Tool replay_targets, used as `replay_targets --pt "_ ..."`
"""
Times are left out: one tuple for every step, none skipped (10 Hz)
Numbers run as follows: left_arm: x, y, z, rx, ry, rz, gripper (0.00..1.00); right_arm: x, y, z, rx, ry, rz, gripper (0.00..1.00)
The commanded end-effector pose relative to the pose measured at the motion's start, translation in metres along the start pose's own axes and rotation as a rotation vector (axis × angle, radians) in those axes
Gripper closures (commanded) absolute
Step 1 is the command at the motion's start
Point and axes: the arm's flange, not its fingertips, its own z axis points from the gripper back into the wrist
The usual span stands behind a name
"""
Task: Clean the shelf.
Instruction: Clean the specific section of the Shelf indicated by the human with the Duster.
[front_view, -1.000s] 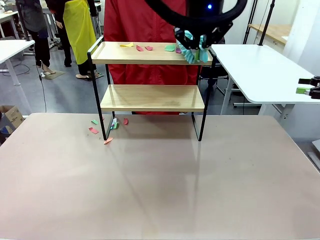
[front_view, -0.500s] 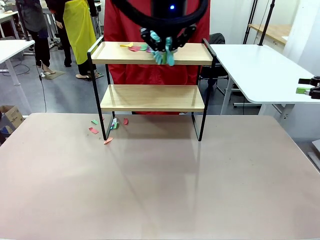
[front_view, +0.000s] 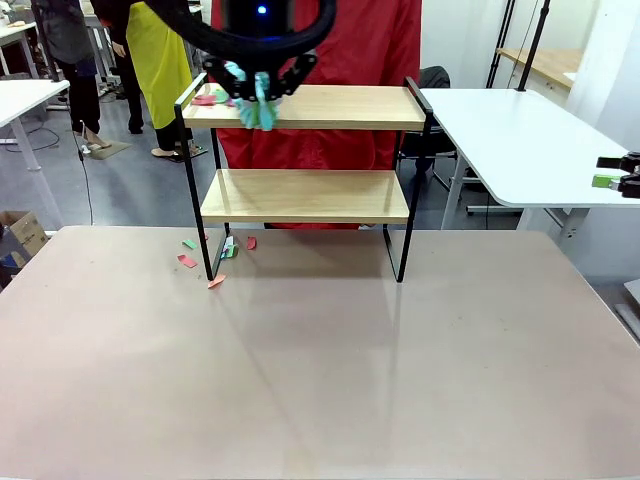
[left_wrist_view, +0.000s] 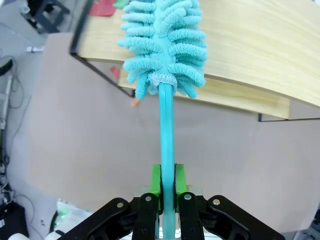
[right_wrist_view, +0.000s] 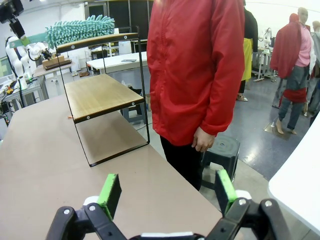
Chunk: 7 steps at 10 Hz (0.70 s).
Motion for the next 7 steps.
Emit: replay_targets --pt "-0.003 0.028 -0.006 0.050 0.012 -0.042 0.87 0.007 0.001 -0.002 -0.010 0.017 -0.006 0.00" --pt "-0.003 0.039 -0.009 0.086 0.002 -0.051 0.87 0.007 0.001 -0.002 -0.010 0.017 -0.006 0.00" --pt "-0.004 0.047 -0.011 0.123 -0.011 -0.063 0.87 0.007 0.001 -0.002 -0.010 0.017 -0.006 0.00" --pt "-0.007 0.055 -0.012 0.143 -0.017 -0.072 0.87 0.007 0.001 -0.002 -0.010 0.017 -0.006 0.00" --pt "-0.011 0.062 -0.011 0.167 -0.027 -0.074 0.87 0.007 0.001 -0.002 -0.010 0.017 -0.006 0.00" --pt "-0.017 0.070 -0.006 0.187 -0.045 -0.054 0.87 0.007 0.001 -0.002 -0.010 0.017 -0.006 0.00" --pt "-0.022 0.075 0.002 0.224 -0.070 -0.032 0.87 0.007 0.001 -0.002 -0.010 0.017 -0.006 0.00"
